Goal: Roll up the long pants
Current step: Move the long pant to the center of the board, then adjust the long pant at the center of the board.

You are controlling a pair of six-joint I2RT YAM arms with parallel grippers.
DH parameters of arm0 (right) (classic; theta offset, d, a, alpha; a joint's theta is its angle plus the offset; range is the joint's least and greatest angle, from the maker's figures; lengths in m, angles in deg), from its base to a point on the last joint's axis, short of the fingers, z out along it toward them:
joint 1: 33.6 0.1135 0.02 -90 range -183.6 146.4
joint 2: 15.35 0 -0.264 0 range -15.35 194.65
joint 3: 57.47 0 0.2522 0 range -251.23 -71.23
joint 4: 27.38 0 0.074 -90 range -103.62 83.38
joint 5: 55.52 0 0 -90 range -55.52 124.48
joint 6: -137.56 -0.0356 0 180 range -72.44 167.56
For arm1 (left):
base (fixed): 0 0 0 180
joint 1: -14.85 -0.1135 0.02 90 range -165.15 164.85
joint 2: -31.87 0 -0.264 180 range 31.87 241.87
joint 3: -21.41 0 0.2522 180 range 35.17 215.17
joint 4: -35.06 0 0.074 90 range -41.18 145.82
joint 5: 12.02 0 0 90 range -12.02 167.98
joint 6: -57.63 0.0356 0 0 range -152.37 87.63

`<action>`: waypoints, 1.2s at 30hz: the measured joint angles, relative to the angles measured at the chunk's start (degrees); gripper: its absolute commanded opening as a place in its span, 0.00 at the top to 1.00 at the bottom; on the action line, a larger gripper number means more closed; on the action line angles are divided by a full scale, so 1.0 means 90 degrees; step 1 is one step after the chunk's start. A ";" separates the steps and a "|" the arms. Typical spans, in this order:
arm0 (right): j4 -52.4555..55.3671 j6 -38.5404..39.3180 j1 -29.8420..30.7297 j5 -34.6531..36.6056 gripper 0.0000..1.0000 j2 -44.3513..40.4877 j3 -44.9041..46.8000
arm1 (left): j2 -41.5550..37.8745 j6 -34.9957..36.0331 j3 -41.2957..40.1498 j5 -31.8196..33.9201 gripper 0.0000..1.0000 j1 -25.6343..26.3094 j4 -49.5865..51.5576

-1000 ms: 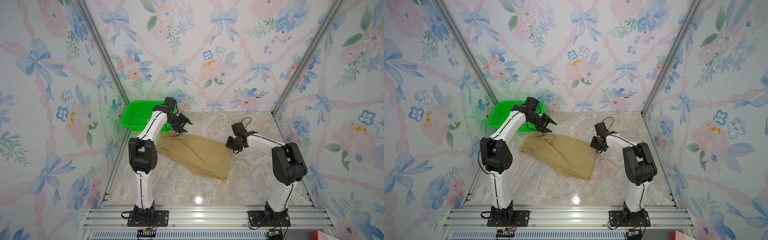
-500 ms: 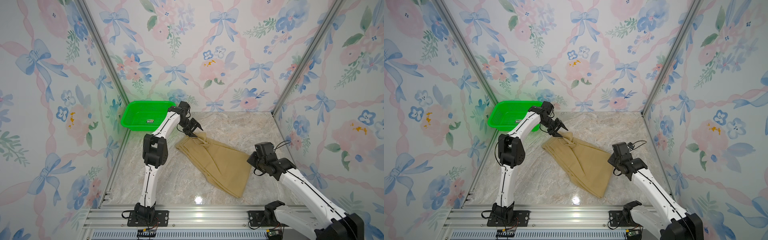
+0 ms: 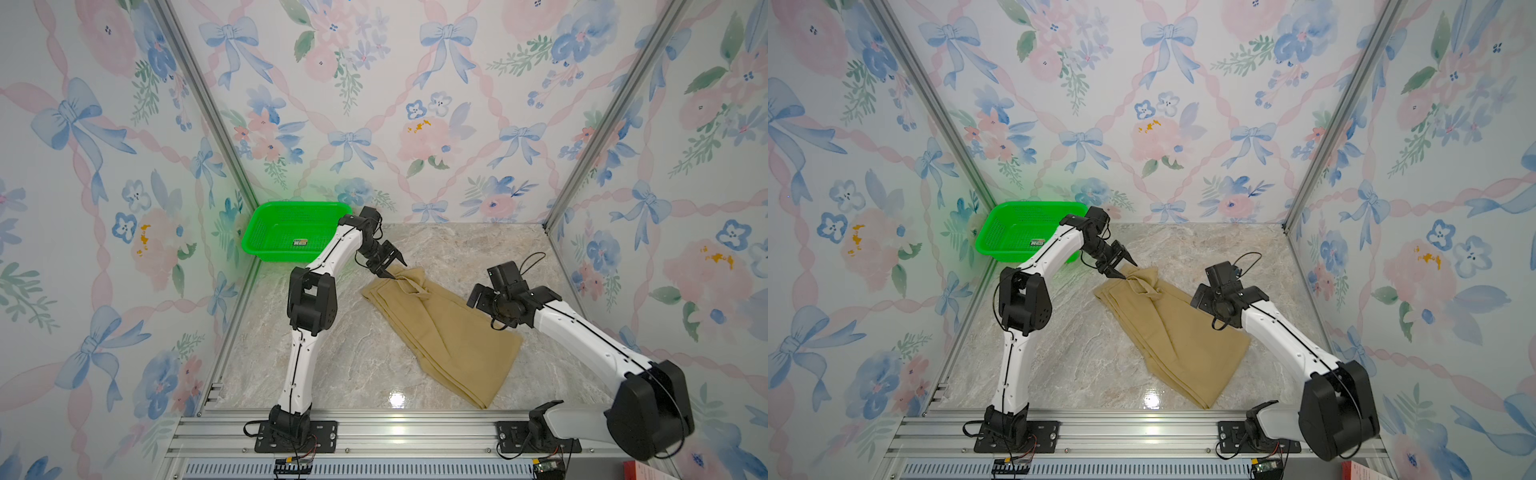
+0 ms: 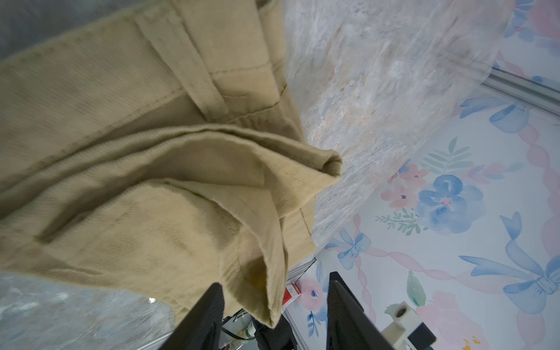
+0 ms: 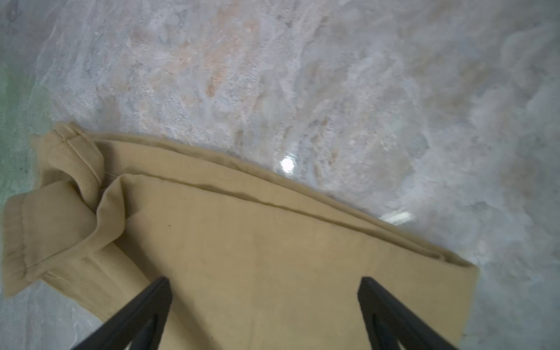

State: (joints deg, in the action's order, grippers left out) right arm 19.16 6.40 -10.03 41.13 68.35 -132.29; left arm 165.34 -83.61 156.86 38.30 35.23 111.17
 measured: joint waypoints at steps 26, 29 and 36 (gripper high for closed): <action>-0.0573 0.0653 -0.0039 -0.1008 0.00 0.2067 -0.0522 | -0.0083 -0.0588 -0.0362 -0.0041 0.51 0.0799 -0.0517; -0.0629 0.0651 -0.0068 -0.1054 0.00 0.2067 -0.0427 | -0.0075 -0.0658 -0.0452 -0.0017 0.93 0.0797 -0.0631; -0.0823 0.0651 -0.0073 -0.1078 0.00 0.2013 -0.0189 | 0.0073 -0.0835 -0.0359 -0.0012 1.00 0.0799 -0.0911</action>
State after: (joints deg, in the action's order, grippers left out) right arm 11.75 12.25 -10.68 31.43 86.47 -133.99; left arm 165.99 -91.13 153.63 38.19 42.42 102.97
